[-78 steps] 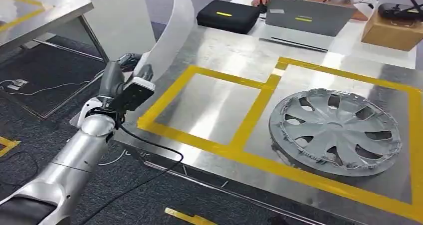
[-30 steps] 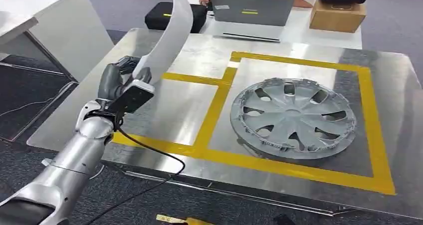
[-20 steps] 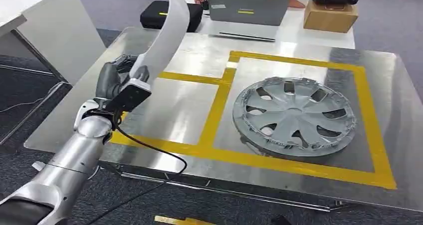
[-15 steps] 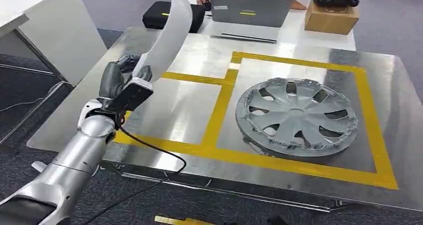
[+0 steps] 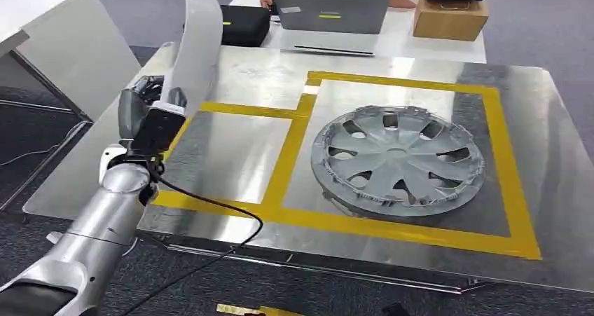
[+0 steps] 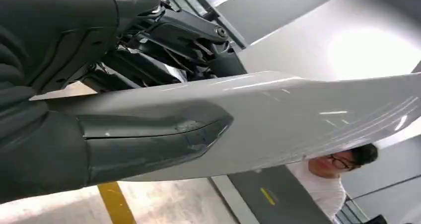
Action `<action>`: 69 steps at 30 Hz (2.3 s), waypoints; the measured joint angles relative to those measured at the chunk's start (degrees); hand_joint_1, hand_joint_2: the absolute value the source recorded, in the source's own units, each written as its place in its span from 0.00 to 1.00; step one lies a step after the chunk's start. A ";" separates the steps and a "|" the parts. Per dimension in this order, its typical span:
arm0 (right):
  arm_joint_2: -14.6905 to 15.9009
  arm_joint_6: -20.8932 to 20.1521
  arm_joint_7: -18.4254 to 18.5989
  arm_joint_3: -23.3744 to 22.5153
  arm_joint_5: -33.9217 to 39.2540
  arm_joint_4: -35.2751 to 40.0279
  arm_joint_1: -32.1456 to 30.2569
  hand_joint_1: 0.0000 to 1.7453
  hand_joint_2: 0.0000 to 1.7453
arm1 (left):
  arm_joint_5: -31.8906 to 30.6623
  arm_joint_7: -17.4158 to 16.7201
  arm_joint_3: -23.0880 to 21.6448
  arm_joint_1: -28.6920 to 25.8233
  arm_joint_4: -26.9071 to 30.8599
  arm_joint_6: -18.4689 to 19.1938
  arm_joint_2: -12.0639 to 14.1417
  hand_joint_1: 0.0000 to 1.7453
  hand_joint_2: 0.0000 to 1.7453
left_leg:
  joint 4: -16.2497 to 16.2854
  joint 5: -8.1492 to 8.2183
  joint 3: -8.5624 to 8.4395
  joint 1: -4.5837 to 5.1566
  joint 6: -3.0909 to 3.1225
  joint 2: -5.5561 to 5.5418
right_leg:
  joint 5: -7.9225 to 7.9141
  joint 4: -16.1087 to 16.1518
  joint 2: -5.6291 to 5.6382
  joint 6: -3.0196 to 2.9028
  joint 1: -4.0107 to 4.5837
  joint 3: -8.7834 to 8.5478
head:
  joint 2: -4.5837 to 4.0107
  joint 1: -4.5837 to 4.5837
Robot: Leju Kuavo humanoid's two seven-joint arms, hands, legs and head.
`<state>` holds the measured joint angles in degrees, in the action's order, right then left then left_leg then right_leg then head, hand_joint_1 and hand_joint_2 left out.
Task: Take the parts from the cabinet and place them on the table.
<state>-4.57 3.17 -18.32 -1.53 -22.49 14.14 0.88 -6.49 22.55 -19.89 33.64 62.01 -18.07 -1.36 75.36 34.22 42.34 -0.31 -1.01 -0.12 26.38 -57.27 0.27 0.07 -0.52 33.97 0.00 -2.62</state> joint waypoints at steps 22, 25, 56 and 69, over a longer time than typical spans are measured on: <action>-0.46 1.11 -0.96 0.13 2.34 0.00 -0.68 0.00 1.00 | 5.18 1.29 4.51 -4.10 0.33 -0.87 0.48 1.00 1.00 | -17.15 -8.29 -7.64 0.41 1.76 0.04 | 0.91 -0.54 -0.01 1.53 0.32 -0.20 | 0.00 -0.20; -0.46 1.20 -1.03 0.28 2.62 -0.02 -1.12 0.00 1.00 | 5.97 1.31 4.88 -4.71 0.33 -0.24 0.50 1.00 1.00 | -17.24 -8.04 -7.59 0.25 0.88 0.01 | 0.42 0.14 0.02 0.57 0.01 -0.47 | 0.00 -0.26; 1.12 -0.02 -2.45 1.40 3.67 -0.11 -1.49 0.00 1.00 | 10.78 2.30 9.18 -7.29 -0.96 0.94 1.16 1.00 1.00 | -16.96 -7.83 -7.61 0.08 0.67 -0.01 | 0.06 0.40 0.14 0.25 0.18 -0.49 | 0.00 -0.18; 1.20 -0.02 -2.54 1.55 3.91 -0.24 -1.56 0.00 1.00 | 11.67 1.92 10.30 -7.71 -2.40 2.29 1.90 1.00 1.00 | -16.97 -7.59 -8.13 0.02 1.06 -0.07 | 0.30 -0.12 0.35 1.10 0.47 -0.07 | 0.00 0.04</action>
<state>-3.37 3.15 -20.85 0.02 -18.58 13.90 -0.68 5.18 24.48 -9.60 25.93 59.60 -15.78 0.55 58.39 26.63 34.21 -0.29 0.05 -0.19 26.69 -57.40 0.62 1.16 -0.05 33.90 0.00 -2.58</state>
